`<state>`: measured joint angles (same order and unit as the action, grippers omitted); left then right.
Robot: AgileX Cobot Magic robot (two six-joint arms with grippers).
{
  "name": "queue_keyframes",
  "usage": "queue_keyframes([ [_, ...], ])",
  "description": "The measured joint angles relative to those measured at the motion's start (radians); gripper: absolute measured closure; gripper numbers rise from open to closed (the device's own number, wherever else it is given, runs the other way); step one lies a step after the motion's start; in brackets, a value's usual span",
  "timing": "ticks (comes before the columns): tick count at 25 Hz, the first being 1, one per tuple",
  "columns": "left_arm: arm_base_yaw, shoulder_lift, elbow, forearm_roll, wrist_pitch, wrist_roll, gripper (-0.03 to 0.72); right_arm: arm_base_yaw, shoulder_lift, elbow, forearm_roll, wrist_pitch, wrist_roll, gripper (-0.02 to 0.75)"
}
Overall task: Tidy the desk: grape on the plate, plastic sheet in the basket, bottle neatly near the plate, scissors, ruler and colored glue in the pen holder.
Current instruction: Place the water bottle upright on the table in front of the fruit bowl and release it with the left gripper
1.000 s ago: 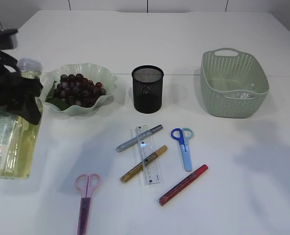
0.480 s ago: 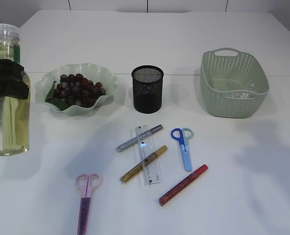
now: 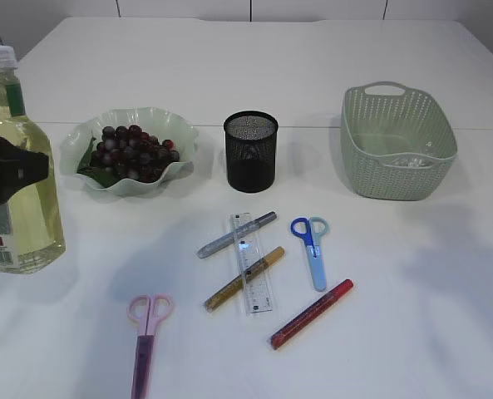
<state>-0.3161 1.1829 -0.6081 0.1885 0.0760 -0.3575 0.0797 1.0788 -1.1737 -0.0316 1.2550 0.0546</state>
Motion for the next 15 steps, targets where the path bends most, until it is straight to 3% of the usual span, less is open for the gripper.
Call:
queue_keyframes([
  [6, 0.032, 0.019, 0.131, 0.015, -0.308, 0.035, 0.247, 0.000, 0.000, 0.000, -0.003, 0.000, 0.000, 0.247],
  [10, 0.091, 0.073, 0.175, -0.099, -0.460, 0.120, 0.247, 0.000, 0.000, 0.000, -0.007, 0.000, 0.000, 0.247],
  [15, 0.103, 0.163, 0.177, -0.241, -0.611, 0.256, 0.247, 0.000, 0.000, 0.000, -0.011, 0.000, 0.000, 0.248],
])
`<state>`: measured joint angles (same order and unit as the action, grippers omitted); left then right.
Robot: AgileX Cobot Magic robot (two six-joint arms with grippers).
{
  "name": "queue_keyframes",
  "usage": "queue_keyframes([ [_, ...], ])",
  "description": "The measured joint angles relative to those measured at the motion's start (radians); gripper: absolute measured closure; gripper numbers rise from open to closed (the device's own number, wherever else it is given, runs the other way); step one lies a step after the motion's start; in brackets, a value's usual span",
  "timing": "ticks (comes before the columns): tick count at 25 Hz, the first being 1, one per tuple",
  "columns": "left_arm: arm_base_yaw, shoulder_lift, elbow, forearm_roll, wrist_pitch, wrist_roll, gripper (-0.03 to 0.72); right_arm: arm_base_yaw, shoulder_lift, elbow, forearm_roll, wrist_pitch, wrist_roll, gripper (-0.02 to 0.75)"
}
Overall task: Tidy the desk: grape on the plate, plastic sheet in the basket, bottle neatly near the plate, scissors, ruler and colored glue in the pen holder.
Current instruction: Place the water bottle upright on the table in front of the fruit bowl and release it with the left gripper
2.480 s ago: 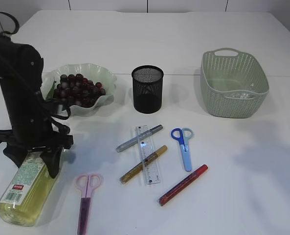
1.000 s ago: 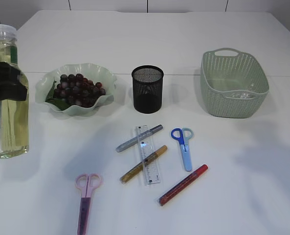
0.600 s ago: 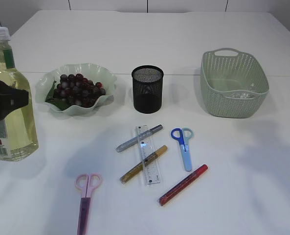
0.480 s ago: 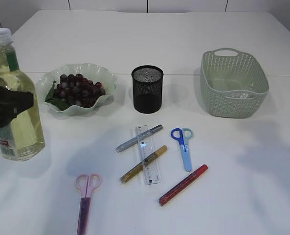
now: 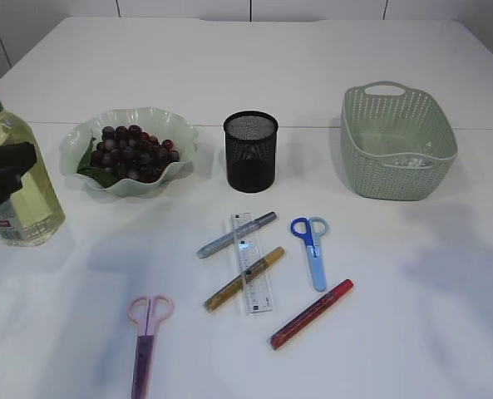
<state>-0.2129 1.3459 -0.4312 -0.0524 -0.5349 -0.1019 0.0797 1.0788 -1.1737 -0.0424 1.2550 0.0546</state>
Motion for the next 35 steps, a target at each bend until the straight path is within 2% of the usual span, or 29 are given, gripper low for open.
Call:
queue_keyframes([
  [5, 0.000, 0.122, 0.000, -0.042, -0.133, 0.054, 0.246, 0.000, 0.000, 0.000, -0.015, 0.000, 0.000, 0.248],
  [15, 0.002, 0.347, 0.000, -0.046, -0.498, 0.058, 0.246, 0.000, 0.000, 0.000, -0.056, 0.000, 0.000, 0.247],
  [26, 0.002, 0.480, -0.017, -0.038, -0.524, 0.060, 0.246, 0.000, 0.000, 0.000, -0.104, 0.000, 0.000, 0.248],
  [35, 0.002, 0.557, -0.096, -0.032, -0.529, 0.060, 0.246, 0.000, 0.000, 0.000, -0.108, 0.000, 0.000, 0.248],
])
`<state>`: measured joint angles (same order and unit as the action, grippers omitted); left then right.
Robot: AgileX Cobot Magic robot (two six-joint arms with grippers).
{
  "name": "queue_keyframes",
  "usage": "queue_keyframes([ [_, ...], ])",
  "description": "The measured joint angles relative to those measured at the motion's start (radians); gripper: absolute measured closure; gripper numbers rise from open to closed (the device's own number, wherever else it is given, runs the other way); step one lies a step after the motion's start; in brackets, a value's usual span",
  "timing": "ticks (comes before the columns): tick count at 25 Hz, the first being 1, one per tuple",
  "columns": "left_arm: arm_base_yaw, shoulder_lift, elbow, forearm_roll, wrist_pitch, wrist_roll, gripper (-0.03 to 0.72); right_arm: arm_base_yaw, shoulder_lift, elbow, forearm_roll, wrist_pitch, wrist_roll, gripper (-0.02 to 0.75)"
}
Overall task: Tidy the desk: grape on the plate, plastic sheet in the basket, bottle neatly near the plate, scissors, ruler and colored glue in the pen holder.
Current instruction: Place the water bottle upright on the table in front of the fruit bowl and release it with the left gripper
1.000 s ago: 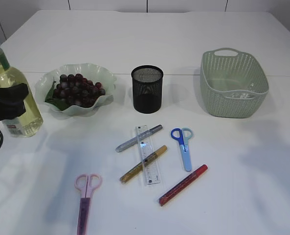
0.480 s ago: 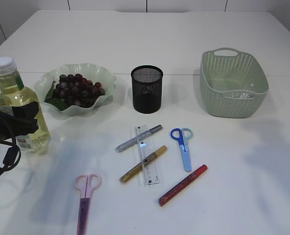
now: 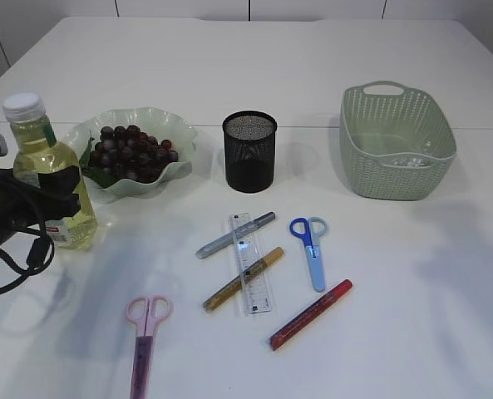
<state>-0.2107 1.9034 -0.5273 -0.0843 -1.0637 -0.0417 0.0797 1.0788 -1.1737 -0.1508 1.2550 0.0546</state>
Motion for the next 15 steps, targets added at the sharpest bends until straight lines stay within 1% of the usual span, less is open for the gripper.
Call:
queue_keyframes([
  [11, 0.000, 0.031, -0.022, 0.002, 0.000, 0.000, 0.246, 0.000, 0.000, 0.000, -0.002, 0.000, 0.000, 0.248],
  [15, 0.000, 0.062, -0.038, 0.021, -0.015, 0.000, 0.246, 0.000, 0.000, 0.000, -0.002, 0.000, 0.000, 0.248],
])
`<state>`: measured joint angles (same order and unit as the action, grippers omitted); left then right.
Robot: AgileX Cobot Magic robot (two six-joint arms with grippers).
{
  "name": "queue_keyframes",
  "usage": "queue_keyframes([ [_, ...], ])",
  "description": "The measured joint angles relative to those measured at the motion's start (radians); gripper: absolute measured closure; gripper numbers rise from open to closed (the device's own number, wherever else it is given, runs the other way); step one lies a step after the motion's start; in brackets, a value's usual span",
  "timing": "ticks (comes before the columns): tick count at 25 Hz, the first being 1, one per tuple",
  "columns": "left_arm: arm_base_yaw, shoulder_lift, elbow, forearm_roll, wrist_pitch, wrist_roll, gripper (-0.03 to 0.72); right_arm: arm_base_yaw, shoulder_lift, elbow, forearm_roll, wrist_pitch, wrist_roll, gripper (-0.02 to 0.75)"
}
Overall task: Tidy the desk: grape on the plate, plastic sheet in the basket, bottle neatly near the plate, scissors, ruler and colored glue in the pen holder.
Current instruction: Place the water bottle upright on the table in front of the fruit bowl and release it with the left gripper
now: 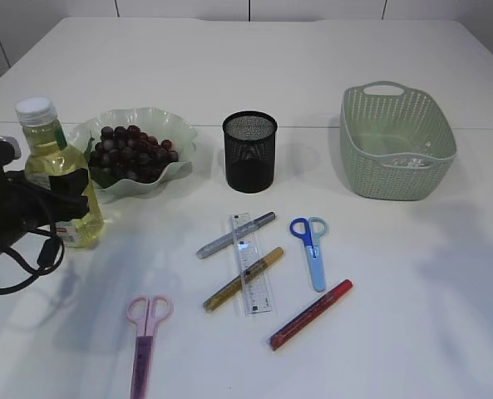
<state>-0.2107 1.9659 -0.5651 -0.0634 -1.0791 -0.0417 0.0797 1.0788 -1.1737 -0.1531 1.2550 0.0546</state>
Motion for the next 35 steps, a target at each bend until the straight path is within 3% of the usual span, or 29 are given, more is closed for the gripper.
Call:
queue_keyframes([
  [13, 0.000, 0.005, -0.002, 0.008, -0.008, 0.000, 0.245, 0.000, 0.000, 0.000, -0.002, 0.000, -0.001, 0.248],
  [22, 0.000, 0.006, -0.002, 0.063, -0.008, 0.002, 0.125, 0.000, 0.000, 0.000, -0.002, 0.000, -0.001, 0.248],
  [35, 0.000, -0.001, 0.010, 0.063, -0.034, 0.002, 0.103, 0.000, 0.000, 0.000, -0.007, 0.000, -0.001, 0.248],
])
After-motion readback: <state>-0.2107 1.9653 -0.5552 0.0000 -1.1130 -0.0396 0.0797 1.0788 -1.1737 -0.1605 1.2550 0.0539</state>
